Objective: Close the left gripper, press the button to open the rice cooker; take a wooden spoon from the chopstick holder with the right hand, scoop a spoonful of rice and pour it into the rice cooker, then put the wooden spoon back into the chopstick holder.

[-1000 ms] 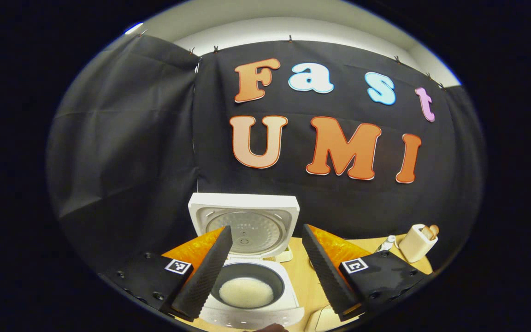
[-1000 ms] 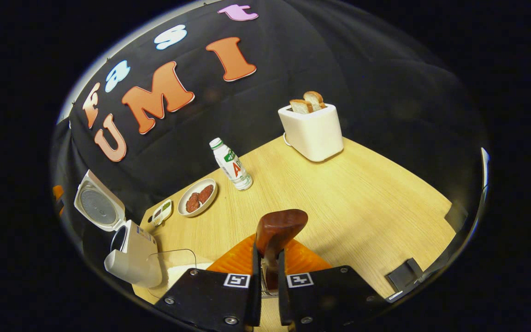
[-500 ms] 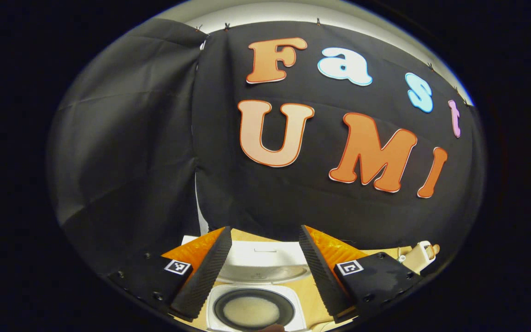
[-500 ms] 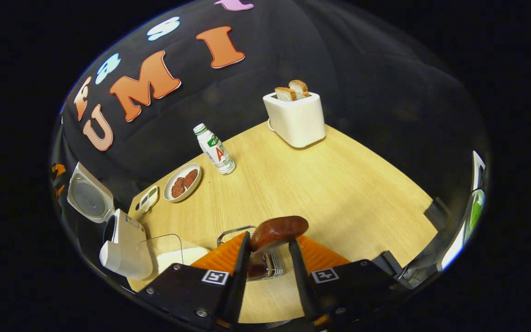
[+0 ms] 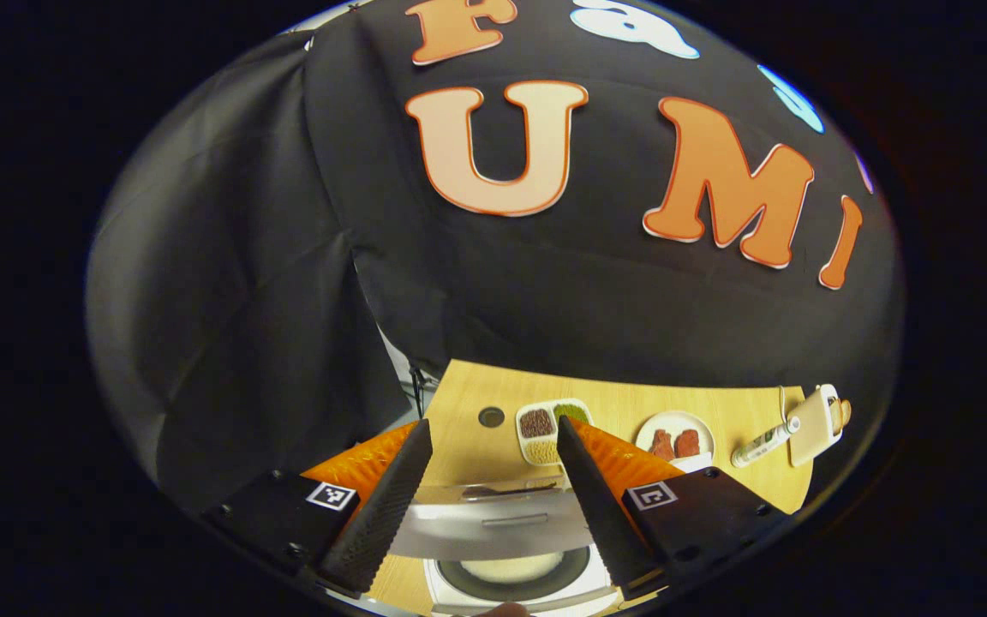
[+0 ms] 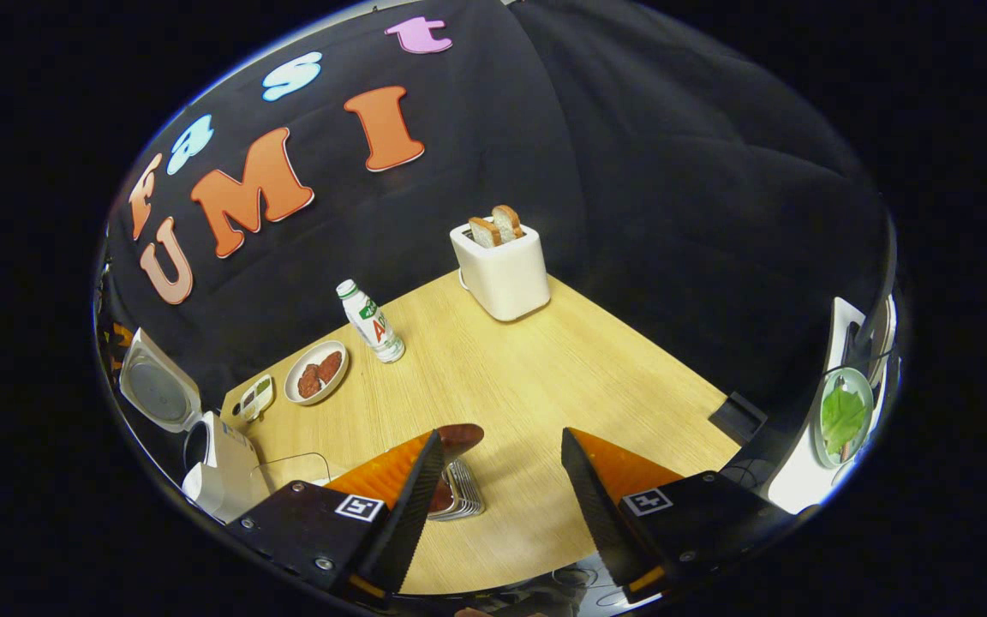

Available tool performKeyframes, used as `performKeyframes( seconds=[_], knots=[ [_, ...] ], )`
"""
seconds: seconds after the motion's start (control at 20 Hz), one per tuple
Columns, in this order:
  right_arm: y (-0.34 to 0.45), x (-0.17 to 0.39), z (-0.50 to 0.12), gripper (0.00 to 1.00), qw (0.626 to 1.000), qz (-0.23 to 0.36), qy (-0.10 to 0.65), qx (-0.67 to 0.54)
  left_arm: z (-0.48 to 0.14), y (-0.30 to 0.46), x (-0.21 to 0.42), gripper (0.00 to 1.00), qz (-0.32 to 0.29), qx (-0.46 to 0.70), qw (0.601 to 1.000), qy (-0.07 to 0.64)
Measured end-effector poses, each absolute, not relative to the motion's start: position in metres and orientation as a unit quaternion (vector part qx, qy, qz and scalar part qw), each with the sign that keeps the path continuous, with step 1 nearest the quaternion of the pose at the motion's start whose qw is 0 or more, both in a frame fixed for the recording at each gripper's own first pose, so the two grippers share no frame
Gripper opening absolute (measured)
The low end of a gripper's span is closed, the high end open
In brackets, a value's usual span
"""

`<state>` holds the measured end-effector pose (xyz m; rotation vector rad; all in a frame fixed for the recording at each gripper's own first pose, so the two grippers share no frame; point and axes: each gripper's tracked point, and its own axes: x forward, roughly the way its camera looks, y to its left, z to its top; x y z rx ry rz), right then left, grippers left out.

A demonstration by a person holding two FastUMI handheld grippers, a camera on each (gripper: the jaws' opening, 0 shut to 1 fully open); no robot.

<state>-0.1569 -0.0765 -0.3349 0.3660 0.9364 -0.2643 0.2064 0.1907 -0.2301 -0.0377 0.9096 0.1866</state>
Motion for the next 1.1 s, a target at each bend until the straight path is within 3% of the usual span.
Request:
performKeyframes(
  seconds=[0.15, 0.5, 0.8, 1.1],
  knots=[
    [-0.079, -0.141, -0.322, 0.86, 0.876, -0.121, 0.429, 0.182, -0.258, 0.174, 0.159, 1.0, 0.084, -0.052, 0.846, 0.524],
    [-0.066, -0.11, -0.318, 0.86, 0.887, -0.08, 0.42, 0.174, -0.307, 0.152, 0.088, 1.0, 0.076, -0.066, 0.82, 0.564],
    [-0.048, -0.101, -0.318, 0.86, 0.891, -0.047, 0.418, 0.174, -0.373, 0.142, 0.021, 1.0, 0.099, -0.056, 0.76, 0.64],
    [-0.041, -0.103, -0.314, 0.86, 0.891, -0.038, 0.421, 0.165, -0.377, 0.137, 0.027, 1.0, 0.114, -0.062, 0.776, 0.618]
  ],
)
